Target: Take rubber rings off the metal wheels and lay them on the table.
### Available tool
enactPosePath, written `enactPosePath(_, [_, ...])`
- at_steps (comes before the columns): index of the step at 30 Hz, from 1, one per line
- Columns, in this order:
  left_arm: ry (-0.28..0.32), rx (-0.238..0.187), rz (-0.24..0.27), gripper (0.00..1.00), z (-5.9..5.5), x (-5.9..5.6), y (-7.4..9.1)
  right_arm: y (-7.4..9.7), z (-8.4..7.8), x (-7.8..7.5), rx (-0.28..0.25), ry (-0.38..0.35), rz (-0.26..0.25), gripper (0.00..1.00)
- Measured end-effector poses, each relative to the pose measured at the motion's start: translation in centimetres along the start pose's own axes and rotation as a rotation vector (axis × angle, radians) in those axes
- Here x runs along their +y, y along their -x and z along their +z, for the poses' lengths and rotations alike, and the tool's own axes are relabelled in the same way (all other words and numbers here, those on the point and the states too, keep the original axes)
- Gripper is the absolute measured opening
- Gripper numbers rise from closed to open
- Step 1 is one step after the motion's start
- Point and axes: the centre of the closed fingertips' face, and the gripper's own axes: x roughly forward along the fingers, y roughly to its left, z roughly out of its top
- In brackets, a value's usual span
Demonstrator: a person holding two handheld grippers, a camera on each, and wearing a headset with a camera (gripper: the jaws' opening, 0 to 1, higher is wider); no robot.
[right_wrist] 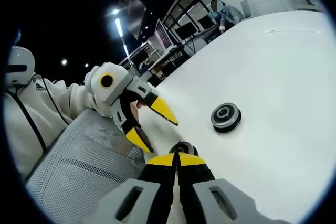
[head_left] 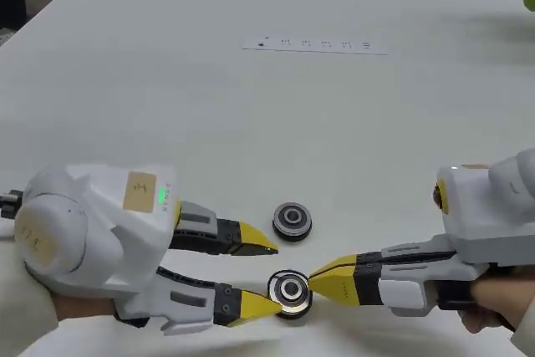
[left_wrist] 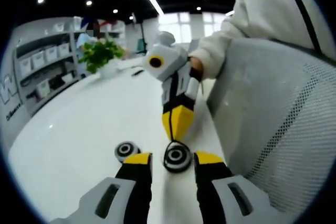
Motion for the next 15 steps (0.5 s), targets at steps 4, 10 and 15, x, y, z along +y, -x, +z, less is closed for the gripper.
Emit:
enactPosePath(4, [0.014, -0.012, 0.002, 0.40, 0.5, 0.0, 0.9, 0.1, 0.0, 0.1, 0.006, 0.017, -0.007, 0.00])
enactPosePath(10, [0.016, -0.021, 0.024, 0.47, 1.1, 0.1, 2.3, 0.4, 0.5, 0.3, -0.001, 0.028, -0.010, 0.00])
enactPosePath(15, [0.013, -0.015, 0.032, 0.52, 1.0, 0.1, 3.4, 0.8, 0.8, 0.3, -0.008, 0.033, -0.015, 0.00])
